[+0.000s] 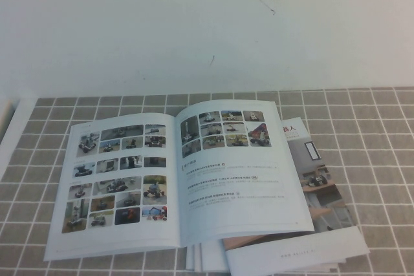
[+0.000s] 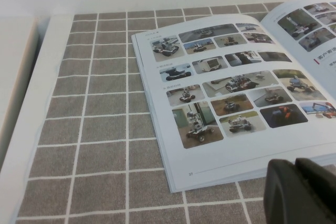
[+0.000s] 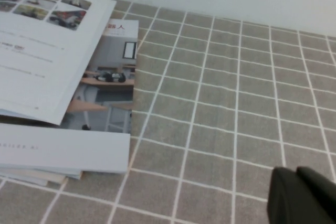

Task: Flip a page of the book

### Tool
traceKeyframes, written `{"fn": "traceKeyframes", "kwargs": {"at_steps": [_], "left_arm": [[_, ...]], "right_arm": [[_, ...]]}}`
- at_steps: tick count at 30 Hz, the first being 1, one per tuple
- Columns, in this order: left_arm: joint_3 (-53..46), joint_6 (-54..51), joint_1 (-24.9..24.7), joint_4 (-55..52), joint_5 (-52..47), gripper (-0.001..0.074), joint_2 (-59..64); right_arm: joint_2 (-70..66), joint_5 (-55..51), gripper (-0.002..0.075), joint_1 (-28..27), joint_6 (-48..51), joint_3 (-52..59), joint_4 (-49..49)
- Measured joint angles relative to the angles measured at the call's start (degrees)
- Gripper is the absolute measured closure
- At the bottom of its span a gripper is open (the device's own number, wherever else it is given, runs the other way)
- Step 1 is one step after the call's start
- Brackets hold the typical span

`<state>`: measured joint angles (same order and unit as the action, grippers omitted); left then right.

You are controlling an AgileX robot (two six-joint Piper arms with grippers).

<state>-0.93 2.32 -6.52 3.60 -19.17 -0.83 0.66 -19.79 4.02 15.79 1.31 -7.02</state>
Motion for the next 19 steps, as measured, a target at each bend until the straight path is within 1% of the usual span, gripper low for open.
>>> {"fn": "traceKeyframes", "kwargs": {"at_steps": [4, 12, 19], "left_arm": [[0.0, 0.0, 0.0, 0.0, 0.0, 0.0738, 0.0], [0.0, 0.0, 0.0, -0.1, 0.0, 0.0738, 0.0], [0.0, 0.0, 0.0, -0.1, 0.0, 0.0738, 0.0]], "right_arm": [[0.0, -0.2, 0.0727, 0.4, -2.4, 0.0, 0.1], [0.0, -0.5, 0.0728, -6.7, -5.3, -0.1, 0.2], [0.0, -0.5, 0.0728, -5.9, -6.4, -0.1, 0.3]]}}
